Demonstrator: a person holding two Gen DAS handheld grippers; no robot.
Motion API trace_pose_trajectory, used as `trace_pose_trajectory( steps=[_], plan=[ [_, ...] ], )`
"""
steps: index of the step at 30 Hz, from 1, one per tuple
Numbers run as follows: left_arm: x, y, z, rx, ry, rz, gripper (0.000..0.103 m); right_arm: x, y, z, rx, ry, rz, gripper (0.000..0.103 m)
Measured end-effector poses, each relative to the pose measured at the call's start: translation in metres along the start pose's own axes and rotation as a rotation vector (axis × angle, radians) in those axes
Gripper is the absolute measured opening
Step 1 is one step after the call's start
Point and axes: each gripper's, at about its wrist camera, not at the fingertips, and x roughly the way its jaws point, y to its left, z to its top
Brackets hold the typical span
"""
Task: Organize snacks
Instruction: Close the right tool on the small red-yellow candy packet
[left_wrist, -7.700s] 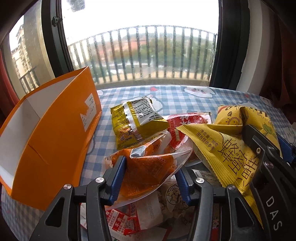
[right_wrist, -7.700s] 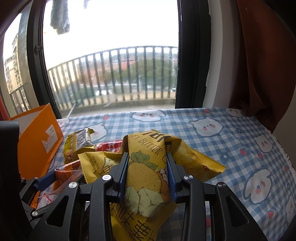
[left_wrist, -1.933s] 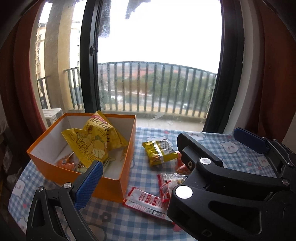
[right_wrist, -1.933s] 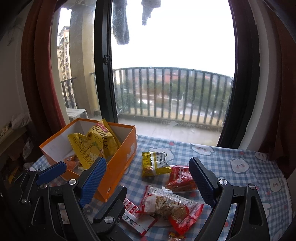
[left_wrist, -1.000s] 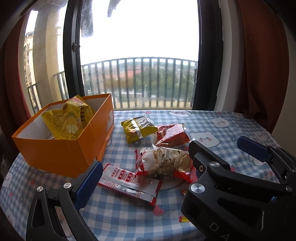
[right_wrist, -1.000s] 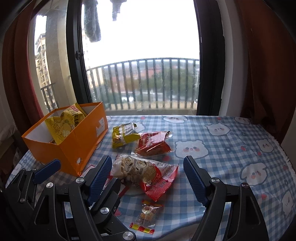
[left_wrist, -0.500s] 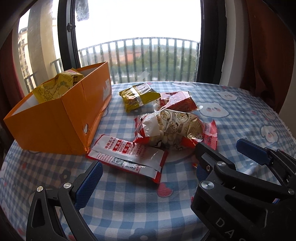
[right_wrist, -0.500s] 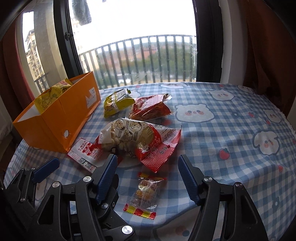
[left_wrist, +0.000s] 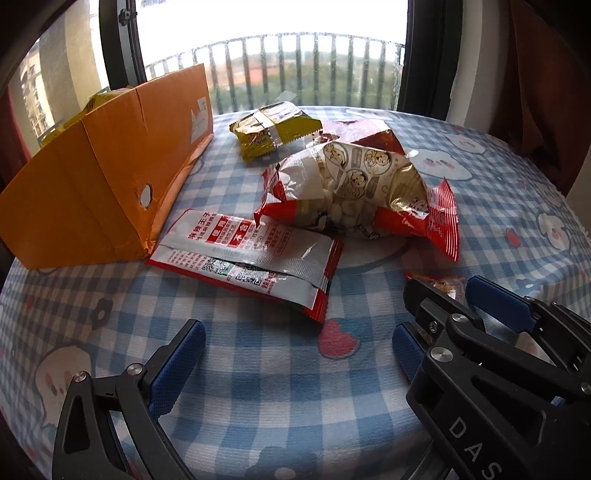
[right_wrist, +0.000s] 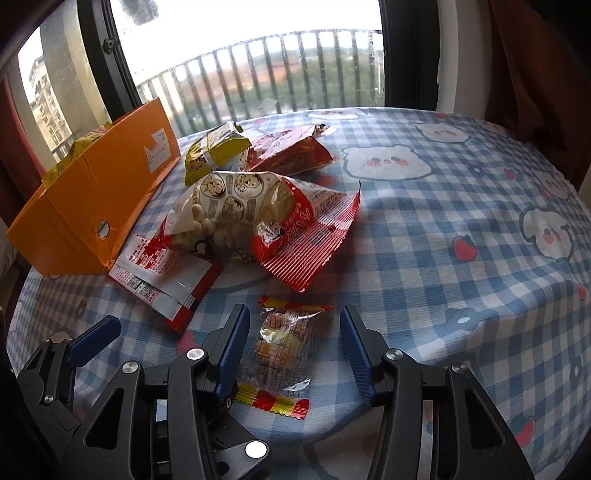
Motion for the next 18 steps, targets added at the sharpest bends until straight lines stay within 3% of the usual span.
trace_pose_trajectory(
  steps=[4,18],
  plan=[
    [0.001,0.0,0.0,-0.001,0.005,-0.005,0.102,0.001,0.002,0.0,-0.015,0.004,0.004,0.036],
    [-0.015,-0.014,0.02,0.063,-0.049,0.005,0.102,-0.02,-0.008,0.009,0.01,-0.058,0.013,0.034]
  ],
)
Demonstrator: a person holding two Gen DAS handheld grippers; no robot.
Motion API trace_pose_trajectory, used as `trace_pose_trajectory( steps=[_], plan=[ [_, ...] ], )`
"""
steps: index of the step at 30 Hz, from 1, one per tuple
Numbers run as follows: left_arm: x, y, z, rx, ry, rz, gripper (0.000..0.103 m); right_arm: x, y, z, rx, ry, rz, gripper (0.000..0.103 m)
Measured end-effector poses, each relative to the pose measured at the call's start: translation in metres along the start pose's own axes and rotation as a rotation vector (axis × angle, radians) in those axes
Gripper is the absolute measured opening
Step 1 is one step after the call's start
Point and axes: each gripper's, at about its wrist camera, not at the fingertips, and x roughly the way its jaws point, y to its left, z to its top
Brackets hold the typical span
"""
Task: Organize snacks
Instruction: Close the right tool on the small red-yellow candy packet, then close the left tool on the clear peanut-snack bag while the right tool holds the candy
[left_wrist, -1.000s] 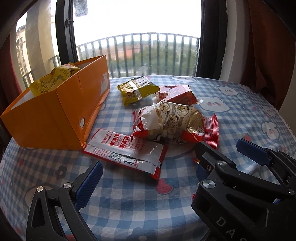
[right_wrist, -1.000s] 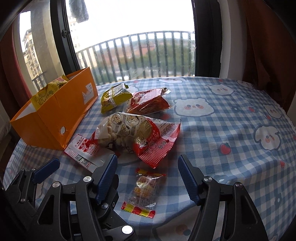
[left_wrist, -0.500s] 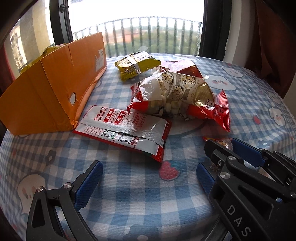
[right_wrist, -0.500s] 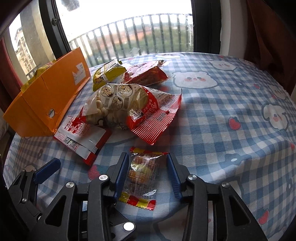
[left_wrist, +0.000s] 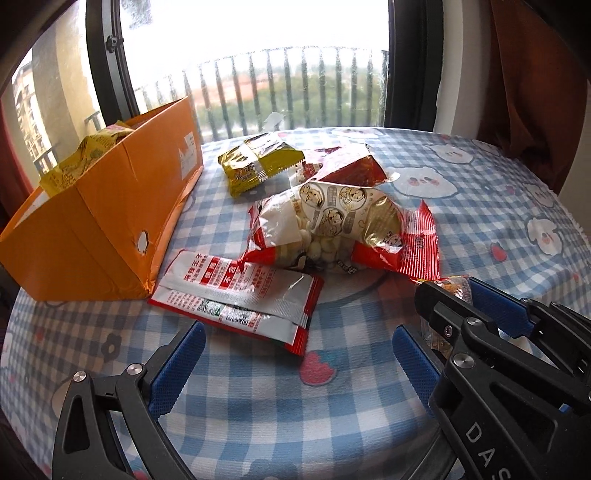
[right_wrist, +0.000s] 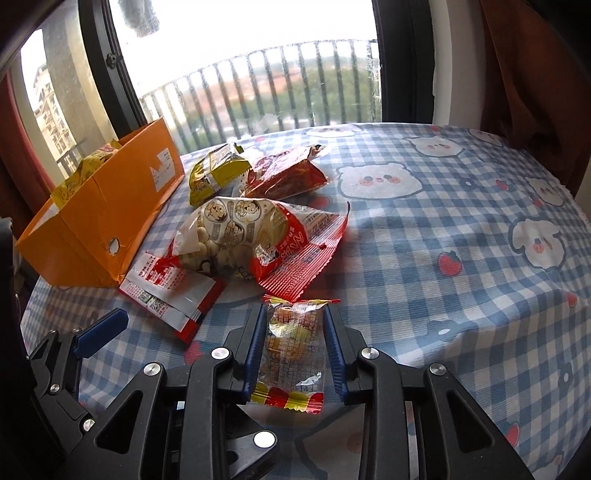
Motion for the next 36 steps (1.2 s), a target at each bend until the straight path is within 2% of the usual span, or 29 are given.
trace_pose_trajectory(
  steps=[14,17,24,36],
  plan=[
    [0.004,-0.022,0.054,0.111,-0.05,0.007,0.102,-0.007,-0.022,0.041,0.072,-0.061,-0.016,0.034],
    [0.016,-0.026,0.064,0.128,-0.04,0.027,0.102,-0.002,-0.027,0.05,0.078,-0.065,-0.029,0.034],
    [0.04,-0.026,0.081,0.156,-0.002,0.005,0.102,0.018,-0.033,0.066,0.092,-0.043,-0.041,0.034],
    [0.069,-0.026,0.09,0.13,0.003,-0.036,0.103,0.044,-0.038,0.076,0.103,-0.019,-0.056,0.034]
  ],
)
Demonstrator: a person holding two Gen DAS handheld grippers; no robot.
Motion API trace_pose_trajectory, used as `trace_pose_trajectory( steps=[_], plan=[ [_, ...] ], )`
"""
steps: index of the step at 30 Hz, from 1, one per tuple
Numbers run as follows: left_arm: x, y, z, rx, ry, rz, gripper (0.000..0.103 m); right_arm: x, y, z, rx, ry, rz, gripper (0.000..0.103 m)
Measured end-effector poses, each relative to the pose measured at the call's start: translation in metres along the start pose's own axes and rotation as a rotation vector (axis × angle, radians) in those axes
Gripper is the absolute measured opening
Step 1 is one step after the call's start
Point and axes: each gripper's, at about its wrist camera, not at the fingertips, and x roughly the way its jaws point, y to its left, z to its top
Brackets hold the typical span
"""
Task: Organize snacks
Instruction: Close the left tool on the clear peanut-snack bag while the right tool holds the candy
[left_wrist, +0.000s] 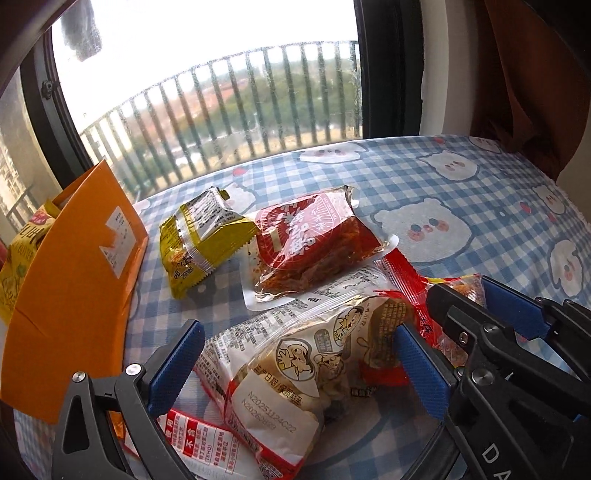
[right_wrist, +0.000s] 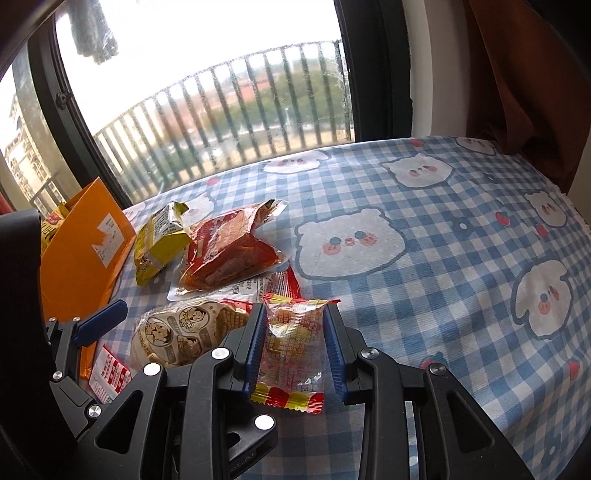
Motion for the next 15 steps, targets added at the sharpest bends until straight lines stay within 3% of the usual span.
trace_pose_trajectory(
  steps=[9,12,15],
  plan=[
    [0.0075,-0.0028,-0.0009,-0.008,0.019,-0.051,0.101,0.0048,-0.0042,-0.0006,0.008,0.004,-0.01,0.034],
    [0.0082,-0.0029,-0.0028,-0.019,0.034,-0.092,0.089,0.0059,-0.0042,-0.0017,0.011,0.006,-0.011,0.034],
    [0.0062,-0.0038,-0.0059,-0.013,0.032,-0.087,0.082,0.0088,-0.0048,-0.0035,0.014,0.019,-0.016,0.034]
  ],
)
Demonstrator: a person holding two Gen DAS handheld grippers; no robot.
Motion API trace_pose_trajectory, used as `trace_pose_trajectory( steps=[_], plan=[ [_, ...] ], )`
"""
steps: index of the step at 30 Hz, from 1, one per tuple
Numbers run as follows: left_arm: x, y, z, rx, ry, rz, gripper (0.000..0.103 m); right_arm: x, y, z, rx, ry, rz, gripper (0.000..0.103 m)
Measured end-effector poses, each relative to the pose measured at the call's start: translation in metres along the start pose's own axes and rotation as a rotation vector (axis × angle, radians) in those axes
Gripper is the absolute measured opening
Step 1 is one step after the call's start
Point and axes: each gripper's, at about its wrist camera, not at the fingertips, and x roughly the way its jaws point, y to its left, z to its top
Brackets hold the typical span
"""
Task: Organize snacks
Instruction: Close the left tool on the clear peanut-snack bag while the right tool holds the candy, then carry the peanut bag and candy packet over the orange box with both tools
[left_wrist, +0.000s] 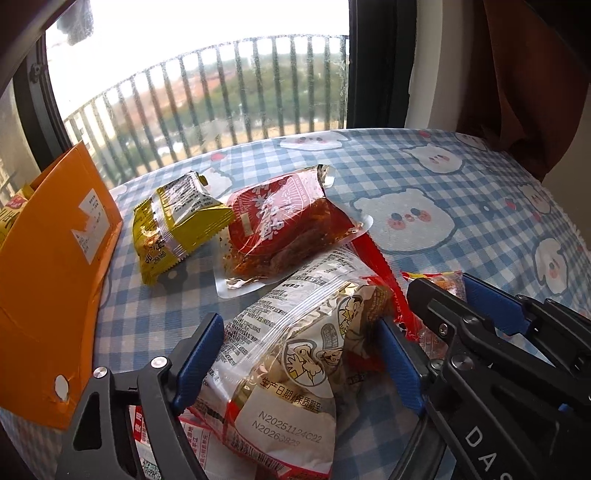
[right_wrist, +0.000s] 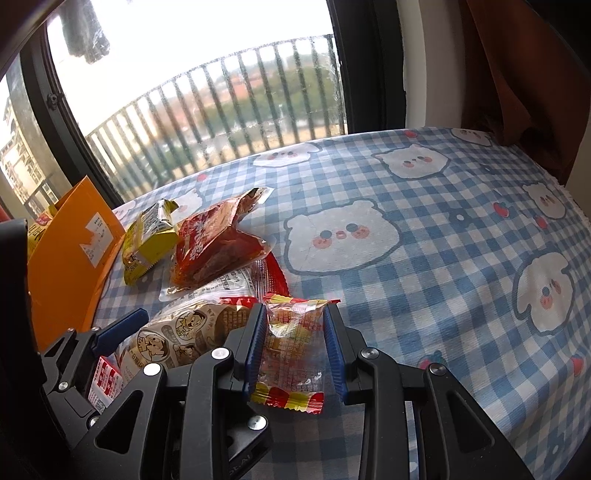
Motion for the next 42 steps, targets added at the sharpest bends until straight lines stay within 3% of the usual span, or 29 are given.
trace_pose_trajectory(
  steps=[8,13,22,42],
  plan=[
    [-0.012,0.003,-0.008,-0.007,-0.006,-0.004,0.059,-0.003,0.004,-0.005,-0.007,0.008,0.005,0.034],
    [-0.021,0.0,-0.014,-0.008,-0.006,-0.015,0.054,-0.012,0.003,-0.009,0.001,-0.006,-0.002,0.034],
    [-0.038,-0.006,-0.025,-0.032,-0.002,-0.061,0.052,-0.034,0.001,-0.018,0.0,-0.032,0.001,0.034],
    [-0.1,0.004,-0.03,-0.098,-0.094,-0.047,0.052,-0.092,0.019,-0.018,-0.042,-0.154,0.048,0.035]
  ],
)
